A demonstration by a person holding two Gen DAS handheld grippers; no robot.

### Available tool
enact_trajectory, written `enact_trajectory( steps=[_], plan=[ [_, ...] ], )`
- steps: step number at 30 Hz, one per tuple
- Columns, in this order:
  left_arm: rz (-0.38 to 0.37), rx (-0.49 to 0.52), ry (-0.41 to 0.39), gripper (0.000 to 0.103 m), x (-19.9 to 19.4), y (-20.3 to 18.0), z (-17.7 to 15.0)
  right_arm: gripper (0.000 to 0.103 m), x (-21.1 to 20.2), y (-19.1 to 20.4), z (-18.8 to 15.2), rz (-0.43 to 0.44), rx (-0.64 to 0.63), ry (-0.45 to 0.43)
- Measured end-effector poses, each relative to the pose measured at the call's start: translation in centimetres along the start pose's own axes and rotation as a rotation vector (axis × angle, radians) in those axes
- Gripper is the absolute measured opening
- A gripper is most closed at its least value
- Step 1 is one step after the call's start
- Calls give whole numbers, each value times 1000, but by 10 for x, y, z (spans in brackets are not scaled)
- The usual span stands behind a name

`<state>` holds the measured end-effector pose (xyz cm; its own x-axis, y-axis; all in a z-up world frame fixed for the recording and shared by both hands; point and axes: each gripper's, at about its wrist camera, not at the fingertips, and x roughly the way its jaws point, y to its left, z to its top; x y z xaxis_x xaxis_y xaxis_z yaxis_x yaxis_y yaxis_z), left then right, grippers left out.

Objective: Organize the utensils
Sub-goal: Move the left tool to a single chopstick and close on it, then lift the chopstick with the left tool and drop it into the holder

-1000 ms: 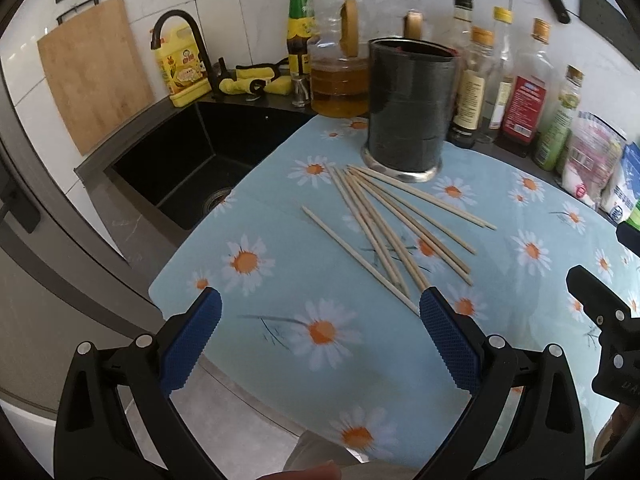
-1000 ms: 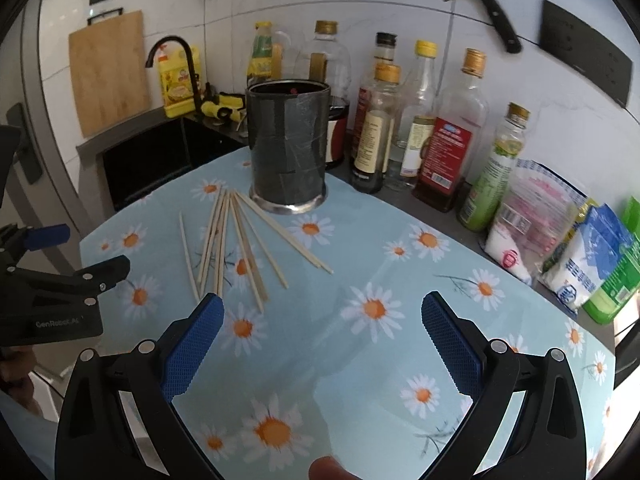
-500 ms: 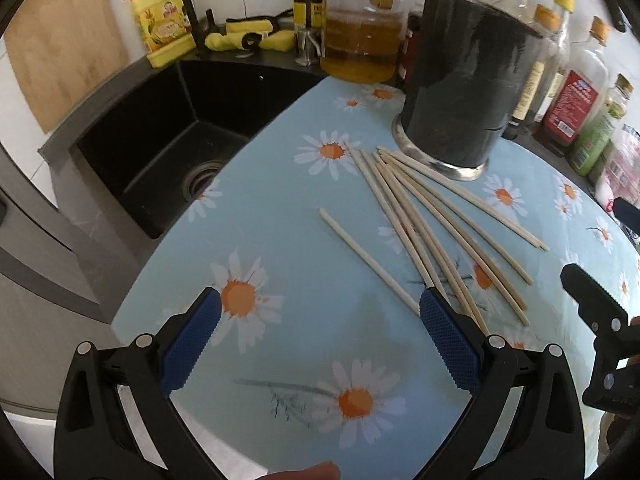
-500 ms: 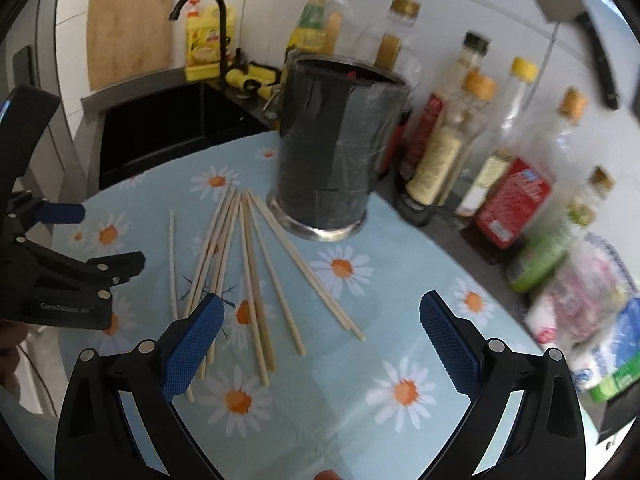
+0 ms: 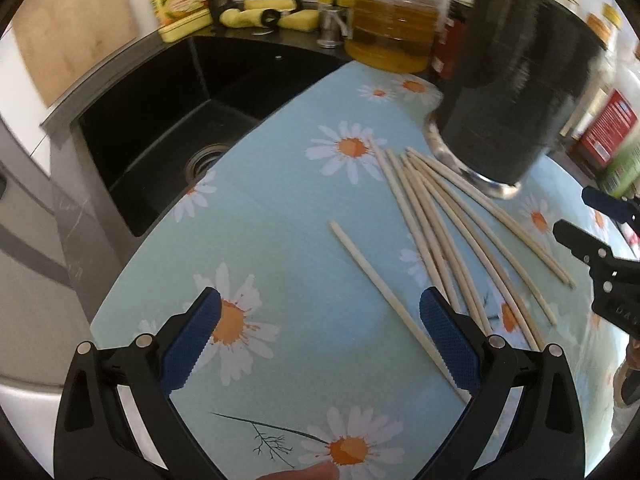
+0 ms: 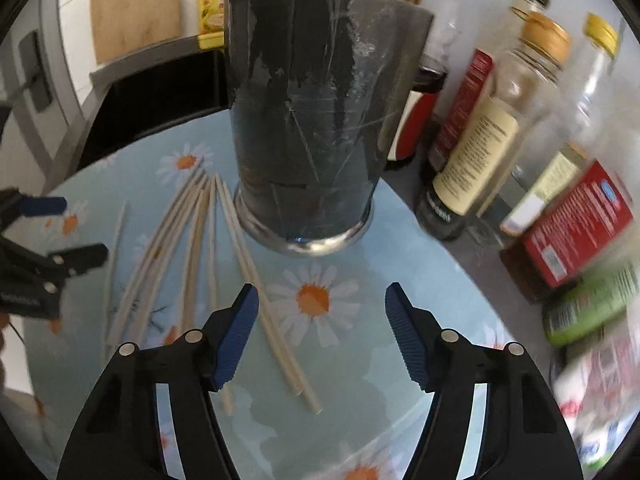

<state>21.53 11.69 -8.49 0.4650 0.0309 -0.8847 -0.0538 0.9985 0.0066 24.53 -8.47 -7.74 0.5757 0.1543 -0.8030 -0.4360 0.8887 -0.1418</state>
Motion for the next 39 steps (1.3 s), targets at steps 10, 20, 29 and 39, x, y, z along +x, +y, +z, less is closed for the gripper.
enact_trajectory(
  steps=[10,20,29,39],
  plan=[
    [59,-94,88,98,17,-1,-7,45,33,16,6,110,-160,30],
    [55,-106,37,99,12,2,-18,40,34,7,-6,163,-86,20],
    [36,-101,48,55,-1,10,-20,7,34,-1,-7,206,-26,35],
    [-135,-153,114,5,-10,35,-35,5,4,1,-23,224,27,5]
  ],
)
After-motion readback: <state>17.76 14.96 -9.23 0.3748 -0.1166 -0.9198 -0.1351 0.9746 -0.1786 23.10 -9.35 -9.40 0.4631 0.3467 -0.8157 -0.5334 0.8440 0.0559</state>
